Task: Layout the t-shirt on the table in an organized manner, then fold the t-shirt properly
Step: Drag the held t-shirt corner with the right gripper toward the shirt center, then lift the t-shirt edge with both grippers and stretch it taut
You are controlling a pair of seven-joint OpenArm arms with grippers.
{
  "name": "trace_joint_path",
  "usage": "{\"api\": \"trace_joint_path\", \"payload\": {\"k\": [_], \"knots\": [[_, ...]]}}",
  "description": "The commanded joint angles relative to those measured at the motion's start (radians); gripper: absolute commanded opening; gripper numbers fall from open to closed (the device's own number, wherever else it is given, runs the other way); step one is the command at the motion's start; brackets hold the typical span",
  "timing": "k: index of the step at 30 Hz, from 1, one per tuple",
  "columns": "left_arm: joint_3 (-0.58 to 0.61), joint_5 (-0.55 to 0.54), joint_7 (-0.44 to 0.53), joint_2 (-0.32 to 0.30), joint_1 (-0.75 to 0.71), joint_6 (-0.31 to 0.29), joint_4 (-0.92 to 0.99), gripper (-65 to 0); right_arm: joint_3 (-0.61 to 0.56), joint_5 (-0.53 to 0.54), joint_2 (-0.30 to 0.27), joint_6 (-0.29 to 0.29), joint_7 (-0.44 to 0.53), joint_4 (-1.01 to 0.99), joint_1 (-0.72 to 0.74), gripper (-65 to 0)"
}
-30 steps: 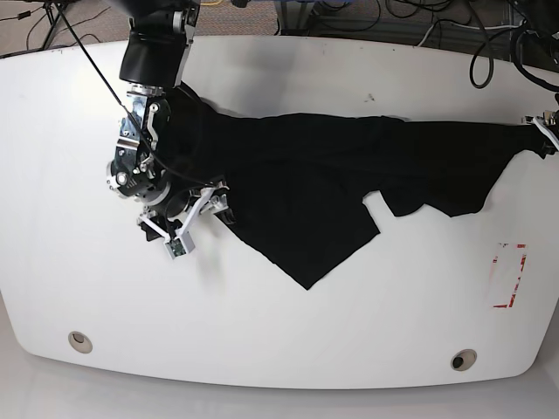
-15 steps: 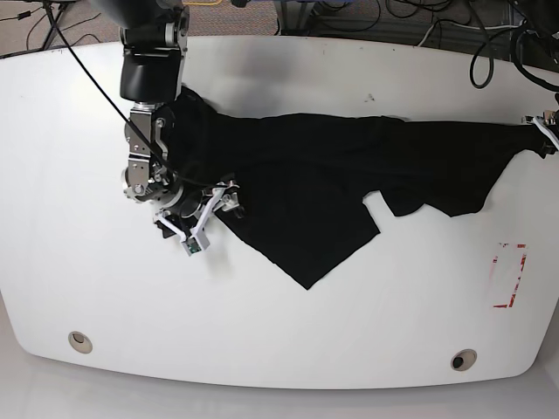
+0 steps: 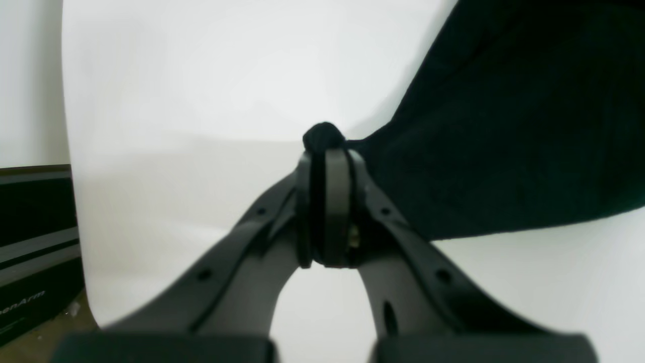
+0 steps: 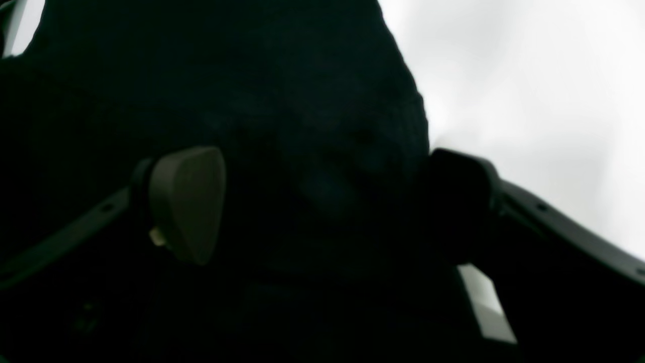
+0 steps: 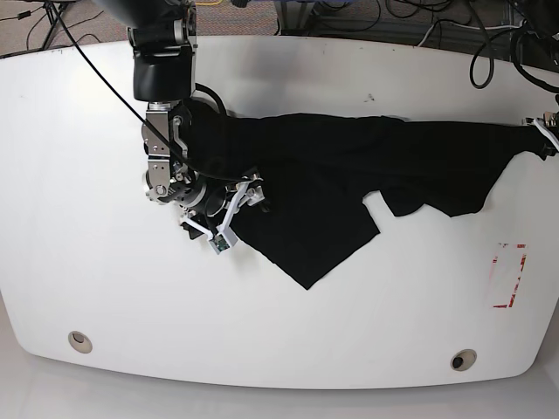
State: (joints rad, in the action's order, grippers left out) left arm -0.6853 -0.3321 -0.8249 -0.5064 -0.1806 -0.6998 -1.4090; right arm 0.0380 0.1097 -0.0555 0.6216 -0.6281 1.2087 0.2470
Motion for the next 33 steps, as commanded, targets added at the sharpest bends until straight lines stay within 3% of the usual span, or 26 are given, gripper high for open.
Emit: {"api": "trace_joint_path", "payload": {"k": [1,3,6,15,22,30,33], "knots": [[-0.006,-0.011,0.017,-0.027,0.019,0.002,-0.019,-65.0,0.001,0.011,0.003,0.002,0.014,0.010,0.022,-5.7],[-0.006,-0.011,0.017,-0.027,0.019,0.002,-0.019,-65.0,0.001,0.009,0.012,0.002,0.015,0.006,0.022,-8.9],[-0.006,-0.011,0.017,-0.027,0.020,0.002,-0.019,-65.0,0.001,0.009,0.016,0.002,0.018,-0.036,0.028,-20.3],[-0.004,-0.011,0.017,-0.027,0.023,0.002,-0.019,-65.0,0.001,0.009,0.016,0.002,0.035,-0.091,0.047,-64.0],[0.016,-0.011,0.017,-0.008,0.051,0.002,-0.019,-65.0,0.001,0.009,0.015,0.002,0.018,0.018,0.010,-65.0],[0.025,-0.006,0.025,0.018,0.056,0.002,-0.126,-65.0,0.009,0.009,-0.019,0.002,-0.101,0.326,-0.081,-65.0],[0.025,-0.005,0.075,0.048,0.056,0.002,-0.178,-65.0,0.009,0.009,-0.033,0.002,-0.125,0.441,-0.117,-65.0]]}}
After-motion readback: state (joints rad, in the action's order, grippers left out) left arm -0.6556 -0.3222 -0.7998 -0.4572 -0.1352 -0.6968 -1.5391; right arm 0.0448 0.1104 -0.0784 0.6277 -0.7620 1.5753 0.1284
